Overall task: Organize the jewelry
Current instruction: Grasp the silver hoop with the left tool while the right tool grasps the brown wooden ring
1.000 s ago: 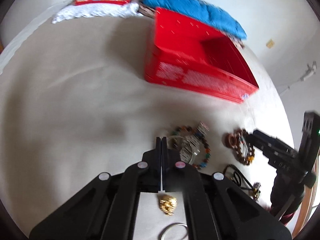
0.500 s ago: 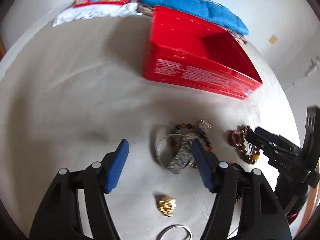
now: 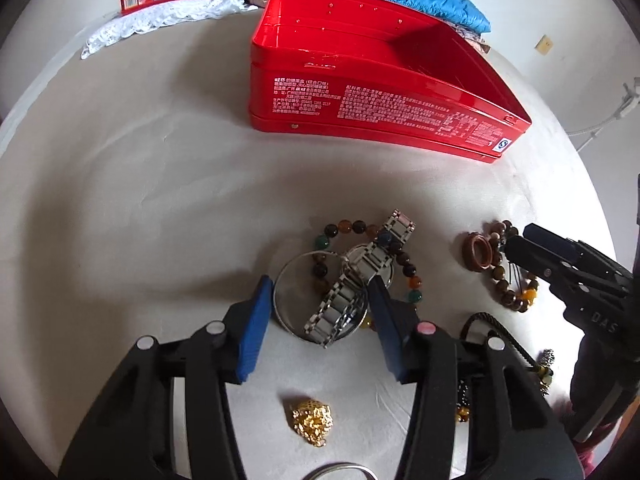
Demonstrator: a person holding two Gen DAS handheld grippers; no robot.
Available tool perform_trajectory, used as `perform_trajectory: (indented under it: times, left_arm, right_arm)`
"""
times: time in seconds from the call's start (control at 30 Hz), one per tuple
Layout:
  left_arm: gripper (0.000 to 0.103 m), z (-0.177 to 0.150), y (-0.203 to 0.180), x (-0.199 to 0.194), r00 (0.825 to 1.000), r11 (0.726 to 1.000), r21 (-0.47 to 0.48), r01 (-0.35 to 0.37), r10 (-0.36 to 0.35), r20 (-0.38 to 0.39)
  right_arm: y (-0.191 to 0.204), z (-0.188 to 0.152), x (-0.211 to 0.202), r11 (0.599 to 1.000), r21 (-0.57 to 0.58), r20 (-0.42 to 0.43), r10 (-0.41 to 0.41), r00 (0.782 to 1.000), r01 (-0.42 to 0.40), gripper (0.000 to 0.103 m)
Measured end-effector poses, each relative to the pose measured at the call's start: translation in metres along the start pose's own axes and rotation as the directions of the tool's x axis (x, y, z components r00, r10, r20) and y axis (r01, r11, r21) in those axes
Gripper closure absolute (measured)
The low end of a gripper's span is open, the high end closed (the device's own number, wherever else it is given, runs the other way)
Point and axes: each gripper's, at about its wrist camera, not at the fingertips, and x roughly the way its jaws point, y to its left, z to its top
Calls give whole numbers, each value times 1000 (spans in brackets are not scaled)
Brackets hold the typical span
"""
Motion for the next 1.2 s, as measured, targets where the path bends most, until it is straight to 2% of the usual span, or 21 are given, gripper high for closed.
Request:
perform_trajectory:
  times: [0.13, 0.27, 0.37, 0.47, 0.57, 0.7, 0.97, 1.07, 1.2]
  left_arm:
    - [55, -4, 0, -6, 999, 999, -4, 40, -40, 6]
    - [55, -6, 6, -30, 995, 998, -8, 66, -65, 75]
    - [55, -7, 11, -44, 991, 998, -14, 60, -58, 119]
    - [55, -6, 17, -40, 994, 999, -31, 44, -41, 100]
    - [55, -3, 21, -29, 997, 999, -50, 21, -17, 69]
    - [55, -4, 23, -26, 998, 998, -56, 16, -13, 62]
    - [55, -4, 24, -23, 999, 998, -63, 8, -5, 51]
    - [55, -3, 24, -21, 999, 998, -64, 4, -1, 45]
    - [55, -3, 26, -20, 999, 998, -68, -4, 7, 49]
  right_arm:
    - [-3, 0, 0, 1000, 11, 1, 1, 1000, -1, 45]
    - [-7, 1, -3, 1000, 24, 16, 1, 1000, -1, 45]
    - [-8, 2, -5, 1000, 30, 21, -1, 1000, 1, 45]
    - [0, 2, -5, 999, 9, 14, 35, 999, -35, 46]
    - [14, 2, -3, 996, -27, 2, 82, 997, -82, 60]
    - [26, 3, 6, 995, -51, -23, 82, 996, -83, 68]
    - [37, 1, 24, 994, -92, -63, 51, 997, -56, 68]
    - [40, -1, 36, 993, -116, -86, 6, 996, -16, 68]
    - [45, -5, 39, 988, -151, -72, -23, 997, 12, 68]
